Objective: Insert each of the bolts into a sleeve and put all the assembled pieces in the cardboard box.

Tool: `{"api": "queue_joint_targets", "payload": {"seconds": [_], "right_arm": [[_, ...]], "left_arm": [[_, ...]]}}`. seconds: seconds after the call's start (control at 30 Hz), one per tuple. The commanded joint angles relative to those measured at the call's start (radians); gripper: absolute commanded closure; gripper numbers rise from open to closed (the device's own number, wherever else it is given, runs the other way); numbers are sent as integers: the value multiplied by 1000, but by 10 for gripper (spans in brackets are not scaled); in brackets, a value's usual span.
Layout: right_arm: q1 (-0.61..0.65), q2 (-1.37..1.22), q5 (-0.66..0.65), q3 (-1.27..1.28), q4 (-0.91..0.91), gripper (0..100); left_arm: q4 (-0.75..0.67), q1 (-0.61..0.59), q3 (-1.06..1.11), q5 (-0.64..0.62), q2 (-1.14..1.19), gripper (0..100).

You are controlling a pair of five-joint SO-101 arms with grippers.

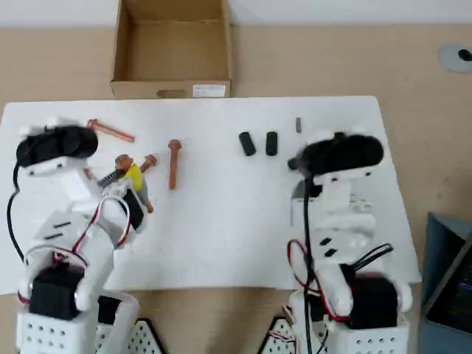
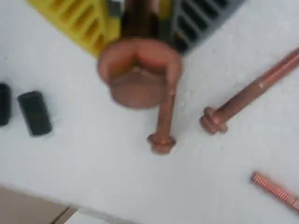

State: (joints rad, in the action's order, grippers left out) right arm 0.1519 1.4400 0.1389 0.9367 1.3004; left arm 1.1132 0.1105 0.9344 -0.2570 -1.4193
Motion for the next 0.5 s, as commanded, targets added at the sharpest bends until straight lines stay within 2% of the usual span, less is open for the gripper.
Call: {"api": "queue_joint_targets", "payload": {"seconds": [0.0,0.27,0.47], "right_arm": [[61,99,8,94,-89,989],[228,348,8,265,-184,989],[369,452,3,325,-213,989]], "left_arm": [[-66,12,58,-21,-136,998],[-166,12,219,-68,-389,998],[-244,14,230,-215,-406,998]]}}
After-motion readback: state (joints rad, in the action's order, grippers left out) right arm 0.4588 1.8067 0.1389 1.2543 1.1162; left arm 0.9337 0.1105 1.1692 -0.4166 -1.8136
